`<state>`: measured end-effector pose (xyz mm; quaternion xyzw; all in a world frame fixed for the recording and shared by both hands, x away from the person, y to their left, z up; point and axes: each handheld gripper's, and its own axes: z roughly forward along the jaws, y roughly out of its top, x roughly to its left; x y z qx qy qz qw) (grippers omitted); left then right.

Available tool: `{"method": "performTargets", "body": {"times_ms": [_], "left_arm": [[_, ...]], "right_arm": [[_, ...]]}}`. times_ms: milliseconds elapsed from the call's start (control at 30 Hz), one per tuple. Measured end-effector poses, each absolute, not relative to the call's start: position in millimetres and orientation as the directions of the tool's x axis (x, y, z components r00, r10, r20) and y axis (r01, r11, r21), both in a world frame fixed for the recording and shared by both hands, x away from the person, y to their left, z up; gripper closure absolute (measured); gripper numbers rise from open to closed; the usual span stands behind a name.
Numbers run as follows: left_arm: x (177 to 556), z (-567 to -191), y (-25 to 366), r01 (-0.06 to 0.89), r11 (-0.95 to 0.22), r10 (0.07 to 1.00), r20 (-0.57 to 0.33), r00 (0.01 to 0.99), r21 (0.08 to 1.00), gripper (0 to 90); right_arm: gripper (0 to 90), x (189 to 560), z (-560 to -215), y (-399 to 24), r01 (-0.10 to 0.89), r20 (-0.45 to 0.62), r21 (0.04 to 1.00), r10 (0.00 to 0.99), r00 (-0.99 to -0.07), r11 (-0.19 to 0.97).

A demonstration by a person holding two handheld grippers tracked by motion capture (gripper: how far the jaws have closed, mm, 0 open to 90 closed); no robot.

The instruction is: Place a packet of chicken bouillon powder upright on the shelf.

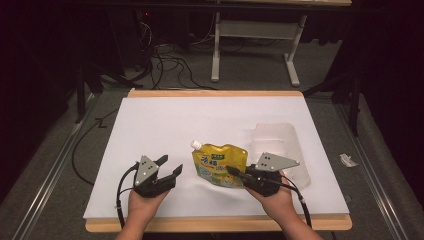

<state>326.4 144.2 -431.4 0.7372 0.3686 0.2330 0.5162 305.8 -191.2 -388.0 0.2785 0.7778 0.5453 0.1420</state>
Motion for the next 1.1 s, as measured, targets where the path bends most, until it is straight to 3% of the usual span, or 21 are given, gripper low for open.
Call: {"method": "performTargets", "body": {"times_ms": [1100], "left_arm": [[328,-434,138,0.316,-0.225,0.763,-0.035,0.645,0.922,29.8]], "right_arm": [[90.0,295,-359,-219,0.207,0.062,0.957,0.555,-0.830,0.203]]}}
